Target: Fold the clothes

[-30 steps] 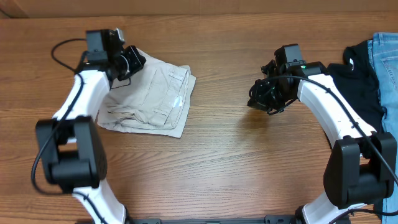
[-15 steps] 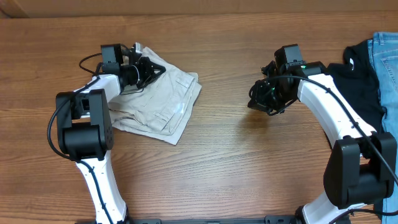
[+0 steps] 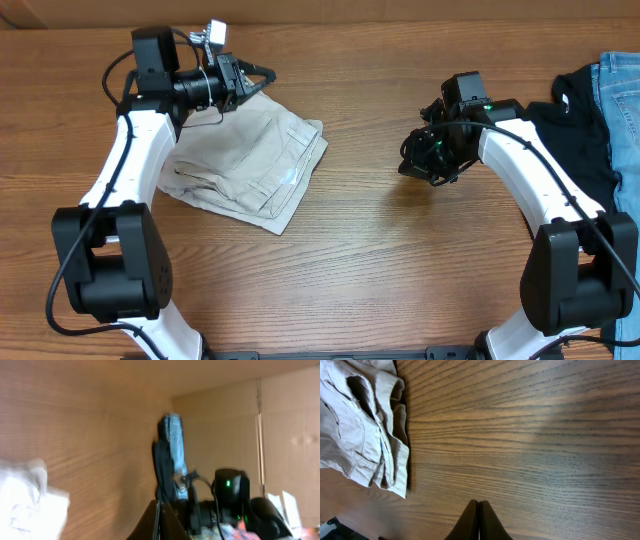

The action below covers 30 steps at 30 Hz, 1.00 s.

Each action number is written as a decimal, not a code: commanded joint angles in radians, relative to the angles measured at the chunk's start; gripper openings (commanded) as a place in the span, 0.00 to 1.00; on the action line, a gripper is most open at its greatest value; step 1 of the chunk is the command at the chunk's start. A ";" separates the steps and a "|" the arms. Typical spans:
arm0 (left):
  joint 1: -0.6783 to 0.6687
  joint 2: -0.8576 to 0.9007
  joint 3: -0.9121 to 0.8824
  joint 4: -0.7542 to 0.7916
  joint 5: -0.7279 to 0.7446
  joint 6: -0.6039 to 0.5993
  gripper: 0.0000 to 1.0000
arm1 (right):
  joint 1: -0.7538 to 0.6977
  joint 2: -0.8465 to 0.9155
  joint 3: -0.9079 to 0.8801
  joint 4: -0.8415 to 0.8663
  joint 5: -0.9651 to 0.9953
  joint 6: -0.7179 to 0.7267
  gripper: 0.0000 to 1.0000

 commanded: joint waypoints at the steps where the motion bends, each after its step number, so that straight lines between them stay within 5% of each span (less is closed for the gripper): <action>1: -0.035 0.047 -0.021 -0.159 -0.079 0.093 0.04 | -0.001 0.002 0.006 0.012 -0.008 0.000 0.04; 5: -0.080 0.117 -0.035 -0.262 -0.189 0.160 0.04 | -0.001 0.002 0.006 0.026 -0.008 0.000 0.04; 11: -0.114 0.294 -0.035 -0.069 -0.205 0.174 0.06 | -0.001 0.002 0.006 0.022 -0.008 0.000 0.04; 18: -0.124 0.486 -0.035 0.221 0.161 0.118 0.05 | -0.001 0.002 0.006 0.019 -0.008 0.000 0.04; 24: -0.128 0.436 -0.032 0.284 0.304 0.099 0.04 | -0.001 0.002 0.006 0.018 -0.009 0.000 0.04; 30: -0.129 0.208 -0.032 0.244 0.338 0.099 0.04 | -0.001 0.002 0.006 0.007 -0.008 0.000 0.04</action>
